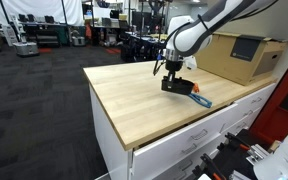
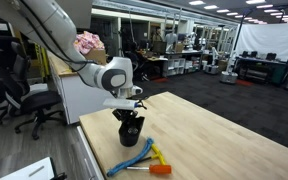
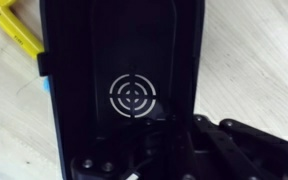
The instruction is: Move the black object to the right
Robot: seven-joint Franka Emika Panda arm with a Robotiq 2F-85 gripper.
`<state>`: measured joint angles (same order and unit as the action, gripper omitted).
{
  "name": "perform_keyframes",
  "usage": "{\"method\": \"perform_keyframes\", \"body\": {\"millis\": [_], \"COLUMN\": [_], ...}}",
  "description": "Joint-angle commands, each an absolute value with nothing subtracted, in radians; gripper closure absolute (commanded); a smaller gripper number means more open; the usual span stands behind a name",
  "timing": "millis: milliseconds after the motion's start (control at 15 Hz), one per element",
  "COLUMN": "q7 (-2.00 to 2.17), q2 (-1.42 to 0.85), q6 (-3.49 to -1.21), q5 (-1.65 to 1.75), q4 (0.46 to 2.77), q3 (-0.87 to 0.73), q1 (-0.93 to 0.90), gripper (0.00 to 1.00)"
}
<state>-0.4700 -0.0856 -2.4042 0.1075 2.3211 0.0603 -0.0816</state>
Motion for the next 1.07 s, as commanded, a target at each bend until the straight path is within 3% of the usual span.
{"method": "perform_keyframes", "body": {"millis": [0,333,1000], "q7": [-0.462,-0.449,-0.365], "q2": [0.052,0.109,-0.083], "q6": [-2.305,-2.197,-2.176], "q5": [0.095,0.055,-0.051], "q4": [2.32,2.243,2.13], "q3": [0.059,-0.028,-0.193], "q1": [-0.063,-0.018,0.141], "gripper": [0.99,0.99,0.99]}}
